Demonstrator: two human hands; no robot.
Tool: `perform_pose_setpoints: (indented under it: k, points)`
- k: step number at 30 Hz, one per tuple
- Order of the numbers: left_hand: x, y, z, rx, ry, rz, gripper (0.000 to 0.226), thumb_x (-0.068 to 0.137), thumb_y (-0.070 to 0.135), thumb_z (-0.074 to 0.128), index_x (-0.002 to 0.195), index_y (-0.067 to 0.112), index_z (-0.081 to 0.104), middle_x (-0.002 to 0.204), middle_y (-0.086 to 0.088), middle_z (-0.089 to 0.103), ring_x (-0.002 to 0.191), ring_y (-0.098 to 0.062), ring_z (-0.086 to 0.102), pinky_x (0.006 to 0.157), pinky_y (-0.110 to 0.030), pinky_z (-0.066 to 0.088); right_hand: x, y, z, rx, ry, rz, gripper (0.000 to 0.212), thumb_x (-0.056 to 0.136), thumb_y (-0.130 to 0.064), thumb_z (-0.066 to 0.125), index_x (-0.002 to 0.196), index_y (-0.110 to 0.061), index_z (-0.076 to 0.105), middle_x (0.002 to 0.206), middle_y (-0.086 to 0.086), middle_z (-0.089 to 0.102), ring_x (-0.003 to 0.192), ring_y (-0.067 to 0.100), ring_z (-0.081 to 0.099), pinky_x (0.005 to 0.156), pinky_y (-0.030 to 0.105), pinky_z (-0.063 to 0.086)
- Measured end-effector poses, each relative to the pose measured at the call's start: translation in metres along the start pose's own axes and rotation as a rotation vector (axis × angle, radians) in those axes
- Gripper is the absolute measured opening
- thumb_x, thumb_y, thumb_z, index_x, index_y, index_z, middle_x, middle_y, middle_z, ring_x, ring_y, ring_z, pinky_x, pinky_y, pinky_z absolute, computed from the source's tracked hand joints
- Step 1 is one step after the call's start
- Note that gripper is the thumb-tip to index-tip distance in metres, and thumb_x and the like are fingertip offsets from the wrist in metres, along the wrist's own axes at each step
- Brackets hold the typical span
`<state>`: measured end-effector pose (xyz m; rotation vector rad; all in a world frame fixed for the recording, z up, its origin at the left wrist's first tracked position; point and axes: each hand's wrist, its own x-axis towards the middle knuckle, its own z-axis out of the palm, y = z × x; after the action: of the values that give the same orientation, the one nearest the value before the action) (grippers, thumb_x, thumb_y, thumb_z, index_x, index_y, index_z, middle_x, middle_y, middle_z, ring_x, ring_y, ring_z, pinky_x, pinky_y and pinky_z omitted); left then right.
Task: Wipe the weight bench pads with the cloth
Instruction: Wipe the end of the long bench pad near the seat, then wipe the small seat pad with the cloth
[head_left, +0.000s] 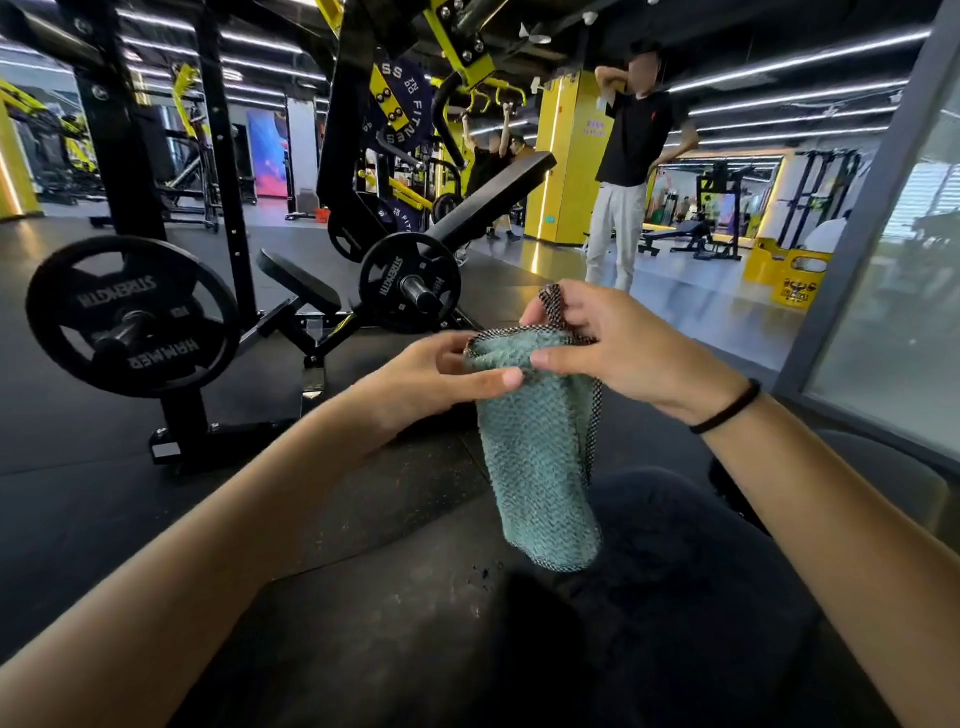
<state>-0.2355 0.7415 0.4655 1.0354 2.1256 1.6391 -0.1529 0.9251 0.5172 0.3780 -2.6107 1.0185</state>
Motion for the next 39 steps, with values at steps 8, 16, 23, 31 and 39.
perform_pose_setpoints:
  k: [8,16,23,31,39]
  points:
    - [-0.019,-0.047,0.043,-0.400,-0.358,-0.161,0.048,0.073,0.027,0.076,0.115,0.007,0.063,0.121,-0.014,0.064,0.110,-0.027,0.062,0.095,-0.037,0.050,0.006,0.008,-0.012,0.400,0.046,-0.040,0.024,0.086,0.008,0.056,0.096,-0.013,0.057,0.094,0.001,0.061,0.089,0.011,0.057,0.089,0.025,0.047]
    - [-0.032,-0.071,0.052,-0.871,-0.142,-0.489,0.053,0.081,0.041,0.052,0.118,0.004,0.060,0.120,-0.016,0.061,0.102,-0.028,0.061,0.103,-0.046,0.039,-0.042,-0.004,0.012,-0.022,0.057,-0.411,0.016,0.083,-0.001,0.066,0.096,-0.010,0.062,0.095,-0.006,0.064,0.091,0.008,0.062,0.084,0.019,0.046]
    - [-0.045,-0.070,0.039,-0.975,-0.119,-0.484,0.056,0.093,0.044,0.036,0.104,0.001,0.070,0.106,-0.019,0.069,0.093,-0.030,0.067,0.093,-0.042,0.047,-0.109,0.010,0.056,0.036,0.008,-0.148,0.024,0.078,-0.042,0.070,0.094,-0.024,0.069,0.089,-0.012,0.070,0.089,0.007,0.065,0.085,0.028,0.048]
    - [-0.067,-0.044,0.048,-0.926,-0.296,-0.498,0.054,0.079,0.043,0.043,0.089,0.001,0.076,0.095,-0.019,0.072,0.080,-0.030,0.071,0.073,-0.037,0.057,-0.091,0.017,0.120,0.876,0.117,0.728,0.056,0.061,-0.032,0.081,0.109,-0.006,0.067,0.111,0.013,0.069,0.100,0.024,0.066,0.091,0.038,0.052]
    - [-0.046,-0.057,0.090,-0.828,-0.213,-0.521,0.042,0.092,0.029,0.039,0.066,0.010,0.066,0.056,-0.005,0.063,0.048,-0.016,0.060,0.054,-0.025,0.049,-0.130,0.038,0.078,0.913,0.234,0.832,0.040,0.067,-0.019,0.075,0.103,-0.002,0.070,0.104,0.014,0.072,0.091,0.026,0.069,0.084,0.036,0.053]
